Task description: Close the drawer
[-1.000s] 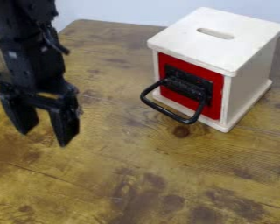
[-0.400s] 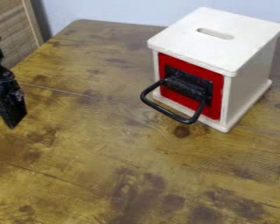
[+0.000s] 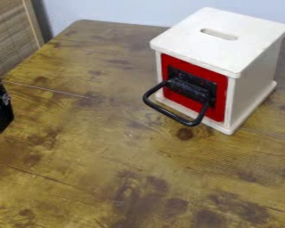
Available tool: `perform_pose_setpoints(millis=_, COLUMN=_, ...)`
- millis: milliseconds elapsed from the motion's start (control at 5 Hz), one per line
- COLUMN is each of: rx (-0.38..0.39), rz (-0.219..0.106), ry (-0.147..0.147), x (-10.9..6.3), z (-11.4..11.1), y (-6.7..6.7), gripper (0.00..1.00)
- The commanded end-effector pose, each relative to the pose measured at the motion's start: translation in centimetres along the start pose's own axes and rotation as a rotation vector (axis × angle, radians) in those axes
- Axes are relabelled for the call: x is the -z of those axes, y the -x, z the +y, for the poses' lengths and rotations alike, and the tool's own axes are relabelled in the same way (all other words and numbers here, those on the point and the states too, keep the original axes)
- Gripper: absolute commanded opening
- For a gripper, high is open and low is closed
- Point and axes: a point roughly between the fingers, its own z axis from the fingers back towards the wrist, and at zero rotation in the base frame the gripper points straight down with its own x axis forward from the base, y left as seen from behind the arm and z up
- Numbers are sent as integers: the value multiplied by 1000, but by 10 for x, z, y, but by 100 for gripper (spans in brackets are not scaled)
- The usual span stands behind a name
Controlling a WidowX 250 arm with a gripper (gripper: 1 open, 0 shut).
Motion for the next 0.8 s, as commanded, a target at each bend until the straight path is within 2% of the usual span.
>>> perform_pose_setpoints(millis=0, rx=-3, rz=-75, ry=-15, x=-22, z=5, y=4, gripper=100)
perform_pose_setpoints(millis=400, rx=28, rz=-78, ry=-10, x=-22, z=4, y=9, gripper=100)
perform_pose_setpoints(millis=600, rx=48, rz=-69, ry=-6, x=-20, z=4, y=11, gripper=100)
